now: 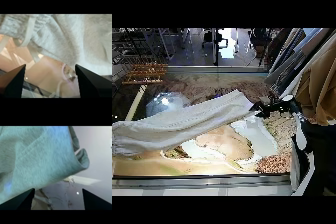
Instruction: Fold the clothes and pants, and hang the long-sleeved shirts on hangers.
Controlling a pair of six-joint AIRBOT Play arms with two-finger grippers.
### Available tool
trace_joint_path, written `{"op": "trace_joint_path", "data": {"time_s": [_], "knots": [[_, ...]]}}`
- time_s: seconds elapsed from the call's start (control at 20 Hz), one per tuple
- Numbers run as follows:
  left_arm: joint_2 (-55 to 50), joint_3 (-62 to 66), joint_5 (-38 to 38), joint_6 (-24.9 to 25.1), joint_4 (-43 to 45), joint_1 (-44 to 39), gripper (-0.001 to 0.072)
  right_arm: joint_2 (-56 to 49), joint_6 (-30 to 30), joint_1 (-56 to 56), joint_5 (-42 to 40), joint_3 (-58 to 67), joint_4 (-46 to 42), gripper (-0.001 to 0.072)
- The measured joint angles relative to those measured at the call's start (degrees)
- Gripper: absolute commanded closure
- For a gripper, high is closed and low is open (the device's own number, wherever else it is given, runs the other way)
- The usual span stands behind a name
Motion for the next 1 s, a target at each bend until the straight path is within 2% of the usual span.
{"op": "trace_joint_path", "data": {"time_s": [0.2, 0.25, 0.35, 0.5, 0.55, 0.7, 1.0], "knots": [[0.17, -3.76, 4.98, -0.09, 0.42, -3.58, 0.0049, -2.29, -0.17, 1.46, -3.45, 1.22, 2.71, 0.0084], [0.17, -4.52, 6.34, -0.50, 0.48, -4.26, 0.0138, -2.99, -0.52, 1.79, -4.04, 1.92, 3.04, 0.0133], [0.11, -5.77, 8.72, -1.66, 0.61, -5.11, 0.0365, -4.52, -1.57, 2.60, -5.27, 3.56, 3.04, 0.0268], [-0.28, -6.86, 11.08, -3.06, 0.76, -5.68, 0.0665, -6.05, -3.69, 3.43, -7.02, 6.05, 1.27, 0.0689], [-0.42, -7.08, 11.52, -3.30, 0.76, -5.86, 0.0696, -6.27, -4.09, 3.48, -7.17, 6.80, 1.05, 0.0684], [-0.59, -7.39, 12.15, -3.15, 0.46, -6.88, 0.0697, -5.86, -5.22, 3.19, -7.39, 8.33, -1.60, 0.0687], [-0.66, -7.54, 12.26, 0.81, -0.09, -12.00, 0.0697, 1.31, -5.05, 1.46, -1.84, 5.84, -18.75, 0.0688]]}}
